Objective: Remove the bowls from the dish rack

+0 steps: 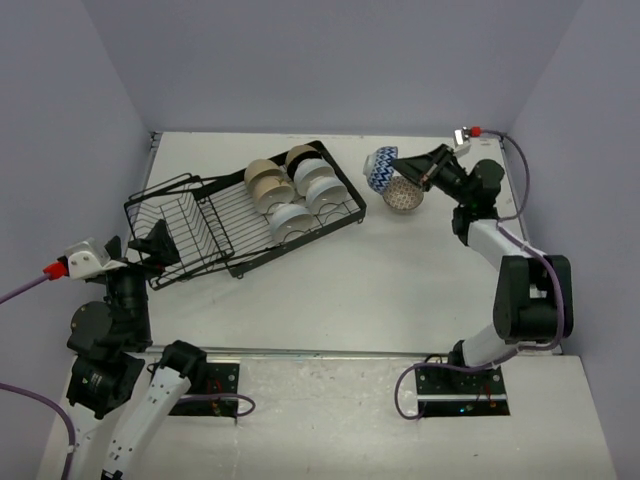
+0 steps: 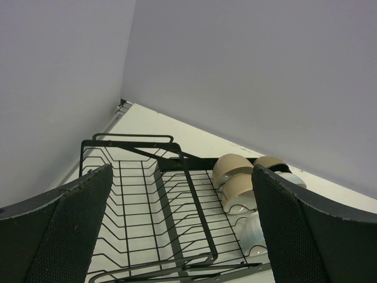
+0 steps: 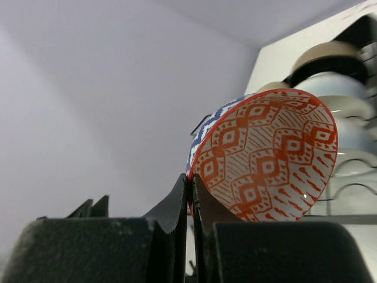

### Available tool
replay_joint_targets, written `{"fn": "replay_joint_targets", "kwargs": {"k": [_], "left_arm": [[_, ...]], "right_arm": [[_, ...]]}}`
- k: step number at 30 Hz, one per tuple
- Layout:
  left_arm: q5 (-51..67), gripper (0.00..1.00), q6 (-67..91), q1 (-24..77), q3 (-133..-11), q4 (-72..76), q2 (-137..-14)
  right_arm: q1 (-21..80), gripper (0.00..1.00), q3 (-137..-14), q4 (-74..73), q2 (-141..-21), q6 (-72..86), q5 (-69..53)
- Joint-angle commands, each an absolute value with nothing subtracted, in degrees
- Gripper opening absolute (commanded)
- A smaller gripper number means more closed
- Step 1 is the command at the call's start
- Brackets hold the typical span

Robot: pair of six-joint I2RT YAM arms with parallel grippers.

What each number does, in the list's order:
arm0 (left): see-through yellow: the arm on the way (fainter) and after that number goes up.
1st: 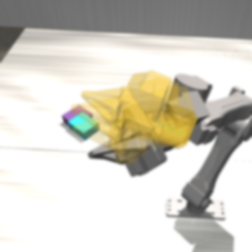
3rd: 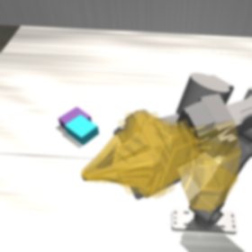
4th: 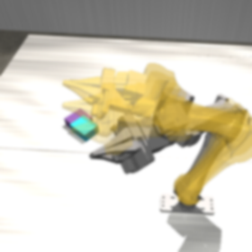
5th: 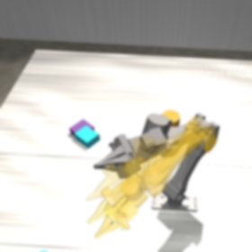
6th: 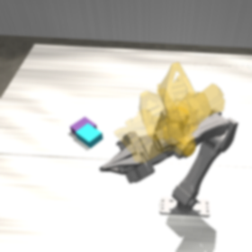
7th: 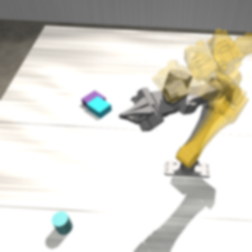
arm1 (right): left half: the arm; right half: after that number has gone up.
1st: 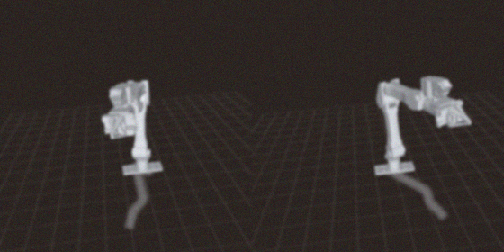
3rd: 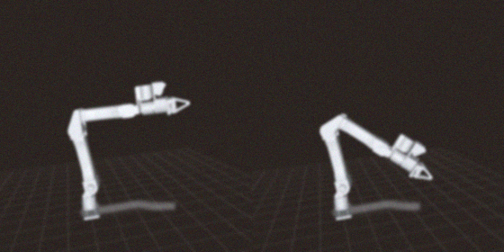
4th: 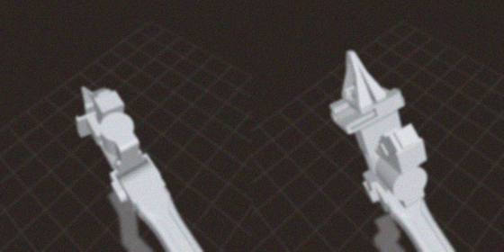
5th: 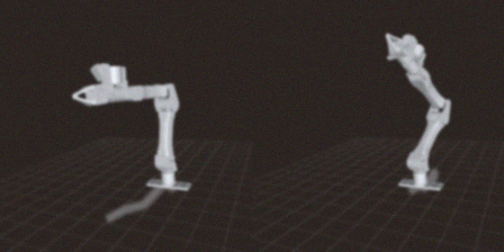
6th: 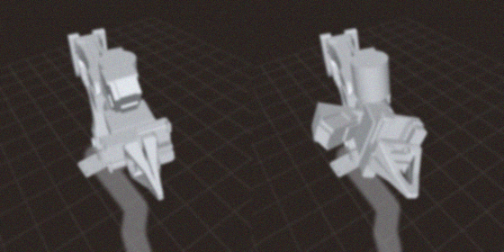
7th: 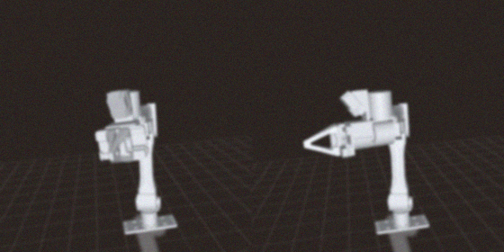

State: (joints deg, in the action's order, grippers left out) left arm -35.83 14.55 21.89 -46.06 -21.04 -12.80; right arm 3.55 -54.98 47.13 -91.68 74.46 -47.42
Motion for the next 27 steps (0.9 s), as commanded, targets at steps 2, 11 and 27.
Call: {"fn": "replay_joint_targets", "kwargs": {"k": [2, 11, 27], "left_arm": [[-36.1, 1.00, 15.5, 22.1, -45.8, -19.8, -13.2], [-36.2, 1.00, 15.3, 22.1, -45.2, -19.5, -12.1], [-36.7, 1.00, 15.1, 22.1, -44.2, -19.7, -10.5]], "right_arm": [[-4.0, 0.00, -48.8, 50.0, -85.0, 69.1, -48.2], [-6.7, 0.00, -55.8, 8.0, -78.9, 36.3, -32.2], [6.1, 0.00, -80.4, -21.9, -93.0, 17.0, -6.8]]}}
